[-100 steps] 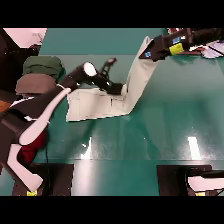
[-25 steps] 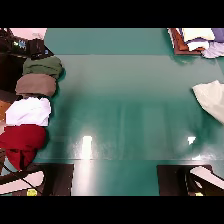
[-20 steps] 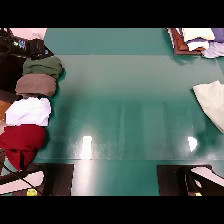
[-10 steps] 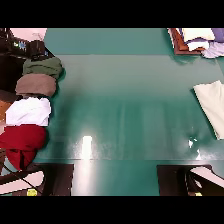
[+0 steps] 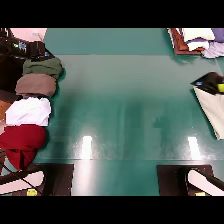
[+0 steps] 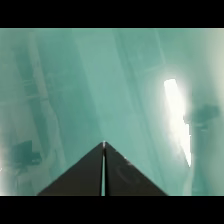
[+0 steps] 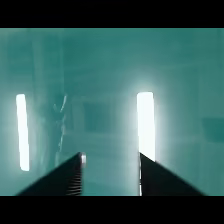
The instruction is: Fold the shirts.
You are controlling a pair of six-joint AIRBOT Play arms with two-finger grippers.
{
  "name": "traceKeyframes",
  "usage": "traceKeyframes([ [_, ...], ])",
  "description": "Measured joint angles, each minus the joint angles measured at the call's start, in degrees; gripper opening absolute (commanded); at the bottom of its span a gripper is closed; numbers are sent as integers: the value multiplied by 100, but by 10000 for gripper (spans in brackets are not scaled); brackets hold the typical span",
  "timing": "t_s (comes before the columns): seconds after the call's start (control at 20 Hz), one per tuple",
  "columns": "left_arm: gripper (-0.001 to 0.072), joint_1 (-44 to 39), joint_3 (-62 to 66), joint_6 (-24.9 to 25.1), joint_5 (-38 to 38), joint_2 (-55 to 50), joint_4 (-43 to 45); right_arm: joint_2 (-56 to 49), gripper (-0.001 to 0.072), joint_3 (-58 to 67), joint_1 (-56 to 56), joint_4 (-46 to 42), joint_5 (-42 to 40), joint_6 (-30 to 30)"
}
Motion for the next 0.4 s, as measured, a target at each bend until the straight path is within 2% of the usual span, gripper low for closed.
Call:
traceKeyframes([
  [0.15, 23, 0, 0, 4, 52, 0, -7, 2, 17, 11, 782, -2, -149, -28],
  [0.4, 23, 0, 0, 7, 87, 0, -9, 2, 17, 11, 1266, -2, -267, -57],
])
